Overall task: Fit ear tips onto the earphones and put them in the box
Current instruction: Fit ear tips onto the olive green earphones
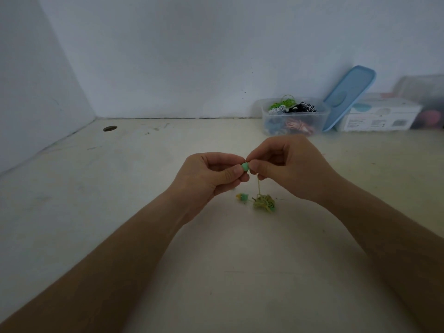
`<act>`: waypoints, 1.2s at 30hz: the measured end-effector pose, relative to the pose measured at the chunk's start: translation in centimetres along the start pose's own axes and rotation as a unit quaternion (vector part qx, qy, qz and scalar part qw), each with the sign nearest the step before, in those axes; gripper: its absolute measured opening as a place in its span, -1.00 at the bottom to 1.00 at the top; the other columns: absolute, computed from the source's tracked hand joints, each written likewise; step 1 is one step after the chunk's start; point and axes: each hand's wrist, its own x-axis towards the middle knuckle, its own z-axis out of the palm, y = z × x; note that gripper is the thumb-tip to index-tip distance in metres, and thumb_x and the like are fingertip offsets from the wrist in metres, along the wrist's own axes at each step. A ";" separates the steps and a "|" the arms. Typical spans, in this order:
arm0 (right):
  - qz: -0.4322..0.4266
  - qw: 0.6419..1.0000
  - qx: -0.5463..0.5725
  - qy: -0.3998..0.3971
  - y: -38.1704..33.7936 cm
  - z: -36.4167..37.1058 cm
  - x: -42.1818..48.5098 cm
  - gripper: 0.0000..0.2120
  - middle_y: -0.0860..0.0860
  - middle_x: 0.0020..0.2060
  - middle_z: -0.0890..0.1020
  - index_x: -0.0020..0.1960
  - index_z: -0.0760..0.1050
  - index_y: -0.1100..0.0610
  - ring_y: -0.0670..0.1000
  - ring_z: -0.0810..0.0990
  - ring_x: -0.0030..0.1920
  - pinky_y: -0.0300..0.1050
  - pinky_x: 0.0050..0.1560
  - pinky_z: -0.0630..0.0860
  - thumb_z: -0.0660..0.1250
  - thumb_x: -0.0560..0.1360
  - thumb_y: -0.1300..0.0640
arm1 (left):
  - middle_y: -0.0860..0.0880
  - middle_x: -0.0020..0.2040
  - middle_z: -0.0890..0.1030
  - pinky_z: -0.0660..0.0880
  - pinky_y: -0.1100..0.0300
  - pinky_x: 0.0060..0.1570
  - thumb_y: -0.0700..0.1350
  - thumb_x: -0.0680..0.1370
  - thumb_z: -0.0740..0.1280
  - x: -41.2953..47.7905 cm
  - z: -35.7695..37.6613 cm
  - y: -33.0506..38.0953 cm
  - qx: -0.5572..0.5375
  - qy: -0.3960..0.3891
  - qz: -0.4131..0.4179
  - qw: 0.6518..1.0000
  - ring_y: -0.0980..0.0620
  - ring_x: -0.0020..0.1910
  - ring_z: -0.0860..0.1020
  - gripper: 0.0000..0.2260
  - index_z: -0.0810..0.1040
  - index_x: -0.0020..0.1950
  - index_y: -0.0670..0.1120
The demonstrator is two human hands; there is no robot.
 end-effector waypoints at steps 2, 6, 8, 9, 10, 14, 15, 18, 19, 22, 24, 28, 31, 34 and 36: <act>-0.001 1.000 0.002 0.005 -0.1 0.0 0.0 -0.95 0.02 -0.32 0.71 -0.08 0.67 0.15 -0.04 0.68 -0.32 -0.20 -0.18 0.64 0.47 0.47 0.26 | -0.19 -0.13 0.71 0.64 0.22 -0.08 -0.22 0.32 0.44 0.0 0.0 0.0 -0.007 -0.001 0.000 1.000 -0.03 -0.15 0.70 -0.78 0.67 -0.05 -0.18; 0.000 1.000 0.019 0.007 0.0 0.0 0.0 -0.95 0.04 -0.32 0.71 -0.07 0.67 0.18 -0.02 0.68 -0.32 -0.16 -0.18 0.65 0.47 0.47 0.28 | -0.20 -0.13 0.71 0.64 0.20 -0.04 -0.25 0.36 0.44 0.0 0.0 0.0 -0.004 -0.003 0.004 1.000 -0.03 -0.15 0.70 -0.83 0.67 -0.06 -0.18; -0.007 1.000 0.003 0.013 0.0 0.1 0.0 -0.95 0.01 -0.34 0.70 -0.08 0.67 0.18 -0.05 0.67 -0.34 -0.21 -0.20 0.63 0.48 0.47 0.28 | -0.21 -0.12 0.71 0.64 0.20 -0.03 -0.28 0.41 0.43 0.0 0.0 0.0 0.009 0.001 0.008 1.000 -0.04 -0.13 0.70 -0.86 0.67 -0.04 -0.18; -0.010 1.000 0.005 0.015 0.0 0.2 0.0 -0.95 0.01 -0.34 0.70 -0.08 0.67 0.18 -0.04 0.67 -0.34 -0.21 -0.20 0.63 0.48 0.47 0.28 | -0.21 -0.12 0.71 0.64 0.20 -0.04 -0.27 0.41 0.43 0.0 0.0 0.1 0.012 0.002 0.011 1.000 -0.04 -0.13 0.69 -0.85 0.67 -0.03 -0.19; -0.011 1.000 0.017 0.016 -0.1 0.3 0.0 -0.94 0.03 -0.32 0.70 -0.07 0.67 0.20 -0.03 0.68 -0.33 -0.20 -0.20 0.63 0.47 0.47 0.29 | -0.21 -0.12 0.71 0.64 0.21 -0.05 -0.25 0.39 0.43 0.0 0.0 0.2 0.009 0.001 0.013 1.000 -0.04 -0.14 0.70 -0.82 0.66 -0.01 -0.20; 0.015 0.990 0.138 -0.003 -0.2 0.2 -0.1 -0.92 0.09 -0.28 0.71 -0.05 0.64 0.21 0.00 0.64 -0.31 -0.20 -0.19 0.61 0.41 0.50 0.34 | -0.18 -0.15 0.71 0.62 0.28 -0.13 -0.26 0.35 0.40 -0.1 -0.1 0.5 -0.038 -0.017 0.006 0.999 0.00 -0.17 0.70 -0.78 0.65 -0.01 -0.23; 0.025 0.986 0.166 -0.012 -0.2 0.1 -0.1 -0.91 0.09 -0.28 0.70 -0.04 0.64 0.22 -0.01 0.63 -0.30 -0.21 -0.19 0.61 0.39 0.51 0.34 | -0.18 -0.15 0.71 0.62 0.28 -0.14 -0.26 0.35 0.40 -0.1 0.0 0.5 -0.047 -0.022 0.004 0.999 0.00 -0.18 0.70 -0.79 0.65 -0.02 -0.22; 0.051 0.973 0.222 -0.040 0.0 -0.2 -0.2 -0.91 0.11 -0.26 0.69 -0.03 0.63 0.23 -0.01 0.61 -0.29 -0.22 -0.18 0.59 0.39 0.47 0.28 | -0.19 -0.14 0.71 0.63 0.28 -0.12 -0.27 0.37 0.39 0.0 0.0 0.4 -0.057 -0.037 0.002 0.998 0.01 -0.18 0.69 -0.80 0.66 -0.03 -0.23; 0.057 0.969 0.234 -0.046 0.1 -0.2 -0.2 -0.88 0.13 -0.25 0.69 -0.04 0.63 0.22 -0.01 0.60 -0.29 -0.22 -0.19 0.58 0.40 0.44 0.24 | -0.20 -0.13 0.71 0.63 0.28 -0.11 -0.27 0.37 0.39 0.0 0.0 0.3 -0.057 -0.040 0.003 0.998 0.01 -0.18 0.69 -0.80 0.66 -0.03 -0.23; 0.069 0.961 0.260 -0.056 0.4 -0.2 -0.1 -0.84 0.17 -0.23 0.68 -0.05 0.64 0.21 0.01 0.59 -0.28 -0.21 -0.19 0.59 0.41 0.39 0.18 | -0.20 -0.15 0.71 0.63 0.28 -0.12 -0.28 0.37 0.39 -0.1 0.0 0.3 -0.057 -0.043 0.003 0.997 0.02 -0.20 0.69 -0.84 0.69 -0.09 -0.21; 0.075 0.957 0.274 -0.063 0.6 -0.2 -0.1 -0.84 0.21 -0.20 0.68 -0.06 0.65 0.20 0.04 0.59 -0.26 -0.20 -0.19 0.59 0.41 0.39 0.18 | -0.20 -0.15 0.71 0.63 0.28 -0.13 -0.28 0.37 0.39 -0.1 0.0 0.3 -0.059 -0.048 0.004 0.997 0.02 -0.21 0.69 -0.84 0.69 -0.09 -0.21; 0.090 0.949 0.293 -0.078 0.9 -0.3 -0.1 -0.87 0.22 -0.20 0.67 -0.08 0.67 0.18 0.06 0.58 -0.25 -0.19 -0.19 0.60 0.41 0.39 0.19 | -0.18 -0.16 0.70 0.63 0.29 -0.14 -0.27 0.37 0.40 -0.1 0.0 0.2 -0.038 -0.055 0.009 0.998 0.03 -0.21 0.68 -0.80 0.66 -0.02 -0.25; 0.093 0.952 0.282 -0.080 1.0 -0.3 0.0 -0.87 0.17 -0.22 0.68 -0.09 0.68 0.16 0.00 0.59 -0.28 -0.19 -0.19 0.60 0.42 0.39 0.18 | -0.17 -0.16 0.70 0.63 0.28 -0.14 -0.24 0.36 0.41 -0.1 0.1 0.1 -0.012 -0.043 0.020 0.999 0.03 -0.21 0.68 -0.77 0.64 0.00 -0.25; 0.083 0.964 0.245 -0.062 1.0 -0.4 -0.1 -0.85 0.13 -0.24 0.68 -0.05 0.65 0.20 0.00 0.60 -0.27 -0.19 -0.17 0.59 0.42 0.41 0.17 | -0.18 -0.13 0.70 0.64 0.20 -0.07 -0.18 0.33 0.45 0.0 0.0 0.0 0.021 -0.007 0.027 0.999 -0.02 -0.16 0.68 -0.74 0.65 -0.01 -0.21; 0.075 0.973 0.214 -0.047 0.9 -0.4 0.0 -0.89 0.11 -0.26 0.69 -0.03 0.64 0.22 -0.01 0.61 -0.27 -0.19 -0.16 0.59 0.42 0.46 0.23 | -0.17 -0.13 0.70 0.63 0.19 -0.09 -0.16 0.32 0.47 0.1 -0.1 0.0 0.036 0.004 0.026 0.999 -0.03 -0.16 0.68 -0.75 0.65 -0.03 -0.18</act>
